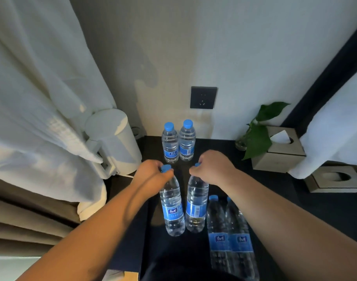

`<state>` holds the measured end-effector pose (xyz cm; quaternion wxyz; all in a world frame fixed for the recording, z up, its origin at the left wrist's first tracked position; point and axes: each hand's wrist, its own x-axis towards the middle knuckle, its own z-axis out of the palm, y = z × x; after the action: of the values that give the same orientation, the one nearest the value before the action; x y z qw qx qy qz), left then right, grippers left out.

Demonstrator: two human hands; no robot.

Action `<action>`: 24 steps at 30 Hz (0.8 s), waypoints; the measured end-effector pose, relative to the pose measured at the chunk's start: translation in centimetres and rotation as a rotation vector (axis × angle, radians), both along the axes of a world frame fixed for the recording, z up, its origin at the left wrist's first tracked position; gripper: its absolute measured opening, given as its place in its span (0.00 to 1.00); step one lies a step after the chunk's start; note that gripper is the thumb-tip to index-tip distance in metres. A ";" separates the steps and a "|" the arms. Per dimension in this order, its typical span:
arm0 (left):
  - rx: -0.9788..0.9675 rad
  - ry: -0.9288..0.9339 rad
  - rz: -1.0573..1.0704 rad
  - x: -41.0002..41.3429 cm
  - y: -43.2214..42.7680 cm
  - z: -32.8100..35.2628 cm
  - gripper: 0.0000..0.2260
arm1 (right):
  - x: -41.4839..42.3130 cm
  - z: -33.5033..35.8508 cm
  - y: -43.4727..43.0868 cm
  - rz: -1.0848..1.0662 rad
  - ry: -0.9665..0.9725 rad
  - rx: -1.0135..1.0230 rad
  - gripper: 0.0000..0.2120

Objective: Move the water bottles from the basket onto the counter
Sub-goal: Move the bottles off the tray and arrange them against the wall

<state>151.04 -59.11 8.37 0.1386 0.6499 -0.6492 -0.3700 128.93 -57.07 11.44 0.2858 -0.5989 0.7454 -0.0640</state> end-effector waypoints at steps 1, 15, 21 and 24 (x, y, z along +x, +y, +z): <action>-0.020 0.016 0.017 0.0 -0.3 0.5 0.13 | -0.3 0.6 -0.3 -0.002 0.007 -0.022 0.14; -0.328 -0.030 0.039 -0.8 -5.0 4.2 0.11 | -2.7 4.2 -5.4 -0.129 0.062 -0.284 0.12; -0.334 -0.112 -0.025 -1.4 -5.9 3.5 0.09 | -2.5 3.0 -7.3 -0.131 0.102 -0.278 0.11; -0.375 -0.126 -0.046 -1.4 -6.0 3.0 0.09 | -2.6 2.0 -7.6 -0.160 0.066 -0.299 0.10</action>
<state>149.65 -65.14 11.40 0.2076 0.6198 -0.7287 -0.2042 126.36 -64.65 13.48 0.1629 -0.5752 0.7818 -0.1771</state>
